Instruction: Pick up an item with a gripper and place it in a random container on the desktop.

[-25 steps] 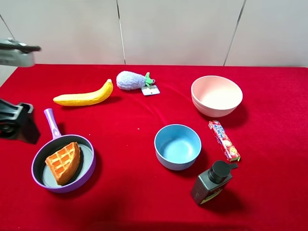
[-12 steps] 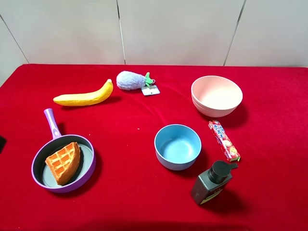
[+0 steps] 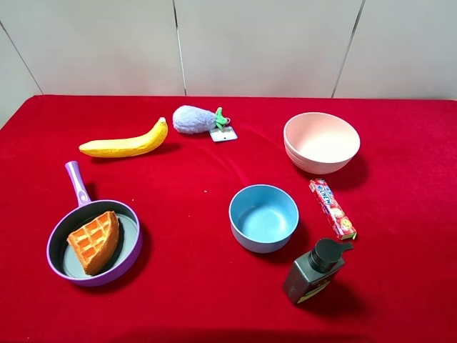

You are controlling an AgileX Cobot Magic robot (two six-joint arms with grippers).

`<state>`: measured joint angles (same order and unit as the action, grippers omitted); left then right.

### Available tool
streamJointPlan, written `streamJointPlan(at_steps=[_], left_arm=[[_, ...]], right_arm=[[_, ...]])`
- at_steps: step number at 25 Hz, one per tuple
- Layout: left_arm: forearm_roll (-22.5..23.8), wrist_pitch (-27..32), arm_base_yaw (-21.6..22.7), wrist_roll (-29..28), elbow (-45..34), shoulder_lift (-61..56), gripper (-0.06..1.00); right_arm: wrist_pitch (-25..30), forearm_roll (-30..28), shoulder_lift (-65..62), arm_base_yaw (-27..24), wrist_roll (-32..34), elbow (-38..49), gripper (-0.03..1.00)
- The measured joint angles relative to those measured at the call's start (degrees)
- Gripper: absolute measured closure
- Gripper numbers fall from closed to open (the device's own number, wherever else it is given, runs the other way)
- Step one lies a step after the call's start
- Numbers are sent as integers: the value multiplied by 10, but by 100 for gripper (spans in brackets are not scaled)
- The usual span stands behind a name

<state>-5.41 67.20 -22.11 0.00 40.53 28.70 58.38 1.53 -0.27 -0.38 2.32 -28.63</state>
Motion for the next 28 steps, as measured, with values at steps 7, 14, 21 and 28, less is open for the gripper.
streamJointPlan(at_steps=[7,14,21,28], left_arm=[[-17,0,109,53,-47,-125,-5],[-17,-15,192,85,-72,-225,-5],[-18,-72,219,126,-115,-290,-5],[-17,-66,219,130,-121,-290,-5]], right_arm=[[0,0,0,0,0,0,28],[0,0,0,0,0,0,28],[0,0,0,0,0,0,28],[0,0,0,0,0,0,28]])
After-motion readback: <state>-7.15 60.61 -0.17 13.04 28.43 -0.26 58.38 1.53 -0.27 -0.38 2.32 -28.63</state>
